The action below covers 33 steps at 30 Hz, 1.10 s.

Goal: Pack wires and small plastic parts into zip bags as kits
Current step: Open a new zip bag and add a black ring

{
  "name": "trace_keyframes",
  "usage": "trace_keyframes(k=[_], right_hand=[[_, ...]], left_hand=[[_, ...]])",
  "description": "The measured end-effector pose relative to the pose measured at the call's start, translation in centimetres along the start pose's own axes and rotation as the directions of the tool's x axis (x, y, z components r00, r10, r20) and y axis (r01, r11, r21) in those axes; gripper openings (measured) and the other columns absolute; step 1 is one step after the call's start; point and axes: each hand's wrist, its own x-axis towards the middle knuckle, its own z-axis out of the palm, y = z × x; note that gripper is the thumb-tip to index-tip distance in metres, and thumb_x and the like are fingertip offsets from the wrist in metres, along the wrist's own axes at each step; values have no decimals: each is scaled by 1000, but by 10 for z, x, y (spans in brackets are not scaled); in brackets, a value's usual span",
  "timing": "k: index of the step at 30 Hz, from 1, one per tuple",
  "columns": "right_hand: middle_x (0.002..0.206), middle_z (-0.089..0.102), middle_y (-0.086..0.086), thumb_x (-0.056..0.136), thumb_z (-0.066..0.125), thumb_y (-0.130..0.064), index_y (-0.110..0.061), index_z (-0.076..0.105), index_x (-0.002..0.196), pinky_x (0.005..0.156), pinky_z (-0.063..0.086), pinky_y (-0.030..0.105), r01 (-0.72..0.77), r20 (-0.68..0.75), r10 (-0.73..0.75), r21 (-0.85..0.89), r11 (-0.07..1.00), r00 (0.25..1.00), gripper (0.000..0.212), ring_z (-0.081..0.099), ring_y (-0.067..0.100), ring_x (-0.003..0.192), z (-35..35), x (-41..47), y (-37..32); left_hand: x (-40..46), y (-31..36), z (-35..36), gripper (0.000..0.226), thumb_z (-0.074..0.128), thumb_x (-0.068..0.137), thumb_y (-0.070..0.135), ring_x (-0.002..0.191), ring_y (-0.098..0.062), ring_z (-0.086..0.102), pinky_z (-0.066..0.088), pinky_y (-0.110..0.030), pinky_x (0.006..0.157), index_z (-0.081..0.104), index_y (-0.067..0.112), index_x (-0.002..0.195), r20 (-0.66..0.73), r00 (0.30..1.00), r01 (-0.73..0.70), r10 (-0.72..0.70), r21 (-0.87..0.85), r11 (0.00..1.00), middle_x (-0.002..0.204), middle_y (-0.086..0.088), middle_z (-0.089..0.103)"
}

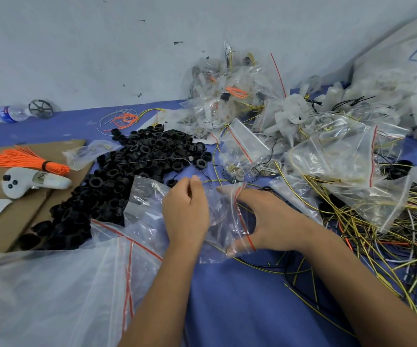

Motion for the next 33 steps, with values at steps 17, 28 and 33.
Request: trace_keyframes(k=[17, 28, 33], right_hand=[[110, 72, 6, 91, 61, -9, -16, 71, 115, 90, 39, 32, -81, -298, -14, -303, 949, 955, 26, 60, 30, 103, -15, 98, 4], [115, 61, 14, 84, 64, -4, -13, 69, 122, 81, 39, 26, -65, 89, 123, -483, 873, 988, 39, 59, 32, 108, -13, 144, 15], [90, 69, 2, 88, 71, -7, -10, 67, 121, 80, 54, 28, -161, -557, 240, 187, 969, 795, 34, 67, 17, 80, -18, 89, 13]], left_hand=[[8, 3, -7, 16, 64, 91, 16, 76, -21, 52, 42, -38, 71, 56, 12, 77, 94, 939, -343, 332, 138, 929, 80, 1, 57], [1, -3, 1, 19, 46, 82, 21, 66, -16, 52, 46, -45, 65, 55, 28, 96, 449, 830, -363, 331, -14, 932, 71, 2, 56], [1, -2, 0, 47, 41, 84, 13, 91, -10, 62, 51, -37, 86, 65, 35, 117, 511, 796, -400, 324, 42, 916, 90, 15, 66]])
